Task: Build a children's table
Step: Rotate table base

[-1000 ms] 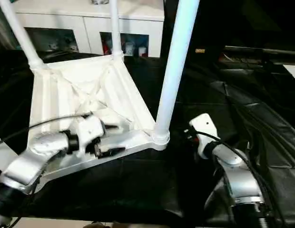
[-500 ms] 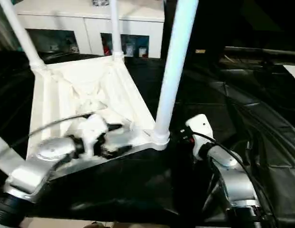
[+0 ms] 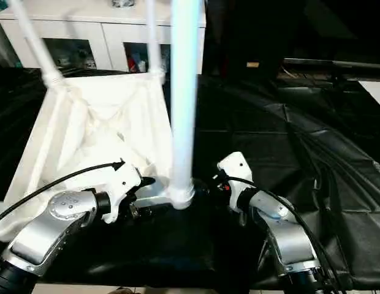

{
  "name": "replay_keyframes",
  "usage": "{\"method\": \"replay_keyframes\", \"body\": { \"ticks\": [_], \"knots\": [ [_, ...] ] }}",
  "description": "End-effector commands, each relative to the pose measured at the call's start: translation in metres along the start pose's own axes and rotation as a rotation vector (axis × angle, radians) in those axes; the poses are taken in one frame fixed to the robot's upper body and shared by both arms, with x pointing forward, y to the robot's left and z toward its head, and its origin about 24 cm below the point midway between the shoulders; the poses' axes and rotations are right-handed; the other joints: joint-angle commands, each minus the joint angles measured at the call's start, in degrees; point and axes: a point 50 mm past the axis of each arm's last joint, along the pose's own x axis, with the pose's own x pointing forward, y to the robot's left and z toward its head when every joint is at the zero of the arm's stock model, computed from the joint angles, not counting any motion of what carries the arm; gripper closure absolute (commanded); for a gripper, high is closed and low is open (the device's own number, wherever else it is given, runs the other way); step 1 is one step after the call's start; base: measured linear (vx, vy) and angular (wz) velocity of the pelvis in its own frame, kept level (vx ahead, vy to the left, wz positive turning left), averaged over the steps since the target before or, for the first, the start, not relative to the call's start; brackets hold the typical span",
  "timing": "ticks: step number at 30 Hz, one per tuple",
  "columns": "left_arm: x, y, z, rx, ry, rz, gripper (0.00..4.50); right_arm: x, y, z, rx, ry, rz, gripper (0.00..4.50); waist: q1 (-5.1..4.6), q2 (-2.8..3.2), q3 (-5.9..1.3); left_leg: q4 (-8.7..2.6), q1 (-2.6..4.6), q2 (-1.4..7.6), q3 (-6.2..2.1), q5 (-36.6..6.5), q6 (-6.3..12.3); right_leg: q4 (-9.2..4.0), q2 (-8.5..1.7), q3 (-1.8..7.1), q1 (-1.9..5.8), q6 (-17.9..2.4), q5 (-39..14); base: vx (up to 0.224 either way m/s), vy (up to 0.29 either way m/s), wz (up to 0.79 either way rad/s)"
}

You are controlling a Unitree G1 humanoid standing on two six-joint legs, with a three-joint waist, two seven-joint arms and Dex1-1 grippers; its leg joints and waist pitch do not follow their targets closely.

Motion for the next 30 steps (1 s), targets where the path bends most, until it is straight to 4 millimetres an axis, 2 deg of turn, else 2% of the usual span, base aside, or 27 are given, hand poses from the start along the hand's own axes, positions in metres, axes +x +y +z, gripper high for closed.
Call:
{"method": "replay_keyframes", "body": {
  "ticks": [1,5,7,9,11,12,13,14,17,18,19,21,22,25,26,30],
  "knots": [
    [-0.006,0.004,0.004,0.017,-0.018,0.007,0.64,-0.005,-0.008,0.002,-0.013,-0.002,-0.035,0.67,0.32,-0.38,-3.2,-4.3,0.61,3.9,-1.77,-8.0,1.67,-5.12,-5.06,3.17,2.15,-11.5,-5.7,0.0,0.0,0.0],
    [-0.014,0.005,0.006,0.047,-0.034,-0.084,0.9,-0.011,-0.017,0.002,-0.03,0.008,-0.03,0.67,0.87,-0.41,-3.28,-4.19,0.65,3.81,-1.73,-6.6,2.21,-4.93,-5.07,3.13,2.19,-11.5,-4.1,0.0,0.0,0.0],
    [-0.017,0.009,0.004,0.079,-0.015,-0.117,1.12,-0.015,-0.02,0.002,-0.049,0.016,-0.014,0.67,1.04,-0.15,-3.31,-4.14,0.65,3.8,-1.66,-6.9,2.24,-4.94,-5.03,3.17,2.13,-11.3,-4.0,0.0,0.0,0.0],
    [-0.02,0.014,0.003,0.105,-0.001,-0.167,1.14,-0.019,-0.024,0.003,-0.072,0.022,0.015,0.67,1.18,-0.19,-3.27,-4.14,0.7,3.71,-1.63,-7.4,2.23,-5.05,-5.0,3.2,2.11,-11.0,-4.4,0.0,0.0,0.0],
    [-0.021,0.015,0.003,0.114,0.003,-0.19,1.49,-0.02,-0.025,0.004,-0.083,0.023,0.033,0.67,1.27,0.02,-3.28,-4.22,0.85,3.83,-1.69,-8.1,1.83,-4.97,-5.04,3.18,2.06,-11.2,-4.4,0.0,0.0,0.0],
    [-0.02,0.015,0.003,0.127,0.006,-0.214,1.49,-0.022,-0.025,0.005,-0.093,0.023,0.053,0.67,1.36,0.39,-3.28,-4.24,0.84,3.85,-1.81,-8.2,1.77,-4.98,-5.14,3.16,2.09,-11.4,-4.5,0.0,0.0,0.0],
    [-0.019,0.015,0.002,0.14,0.015,-0.262,1.58,-0.026,-0.025,0.008,-0.112,0.023,0.102,0.67,1.31,0.46,-3.31,-4.23,0.81,3.88,-1.8,-8.5,1.65,-4.95,-5.11,3.15,2.15,-11.7,-3.9,0.0,0.0,0.0],
    [-0.018,0.015,0.002,0.144,0.019,-0.271,1.58,-0.026,-0.025,0.009,-0.116,0.023,0.115,0.67,1.31,0.35,-3.35,-4.27,0.82,3.94,-1.82,-8.7,1.56,-4.84,-5.12,3.13,2.28,-11.9,-3.4,0.0,0.0,0.0],
    [-0.015,0.019,0.0,0.159,0.037,-0.261,1.93,-0.029,-0.023,0.012,-0.124,0.02,0.155,0.67,1.24,0.54,-3.49,-4.11,0.77,3.89,-1.81,-8.2,1.87,-4.69,-5.13,3.08,2.4,-12.7,-0.8,0.0,0.0,0.0],
    [-0.014,0.02,-0.001,0.162,0.047,-0.261,1.96,-0.03,-0.022,0.013,-0.13,0.019,0.174,0.67,1.21,0.36,-3.54,-4.07,0.73,3.92,-1.82,-8.0,2.0,-4.61,-5.2,3.09,2.51,-12.9,-0.3,0.0,0.0,0.0],
    [-0.013,0.021,-0.002,0.164,0.052,-0.265,1.96,-0.031,-0.022,0.014,-0.133,0.019,0.187,0.67,1.32,0.82,-3.58,-3.95,0.67,3.89,-1.87,-7.5,2.22,-4.51,-5.27,3.07,2.54,-13.3,0.2,0.0,0.0,0.0],
    [-0.011,0.023,-0.004,0.169,0.067,-0.281,2.11,-0.033,-0.02,0.016,-0.137,0.019,0.218,0.67,1.34,0.55,-3.64,-3.9,0.77,3.89,-1.82,-7.5,2.47,-4.59,-5.21,3.11,2.65,-13.1,0.3,0.0,0.0,0.0],
    [-0.011,0.026,-0.006,0.173,0.076,-0.285,2.37,-0.034,-0.019,0.016,-0.139,0.018,0.229,0.67,1.3,0.74,-3.63,-3.9,0.6,3.9,-1.91,-7.1,2.68,-4.5,-5.31,3.06,2.72,-13.3,0.6,0.0,0.0,0.0],
    [-0.012,0.033,-0.009,0.168,0.09,-0.282,2.5,-0.037,-0.016,0.018,-0.137,0.013,0.272,0.67,1.34,0.83,-3.71,-3.84,0.79,3.97,-1.87,-7.7,2.73,-4.61,-5.25,3.05,2.61,-13.5,-0.1,0.0,0.0,0.0],
    [-0.013,0.034,-0.011,0.161,0.099,-0.291,2.79,-0.038,-0.014,0.018,-0.139,0.017,0.29,0.67,1.39,0.9,-3.71,-3.89,0.76,4.0,-1.93,-7.8,2.69,-4.58,-5.32,3.0,2.63,-13.7,-0.1,0.0,0.0,0.0],
    [-0.018,0.038,-0.016,0.153,0.128,-0.3,2.93,-0.041,-0.013,0.017,-0.144,0.026,0.31,0.67,1.35,1.06,-3.59,-4.02,0.86,4.12,-1.95,-9.0,2.33,-4.67,-5.36,2.98,2.53,-14.4,-0.9,0.0,0.0,0.0]
  ]
}}
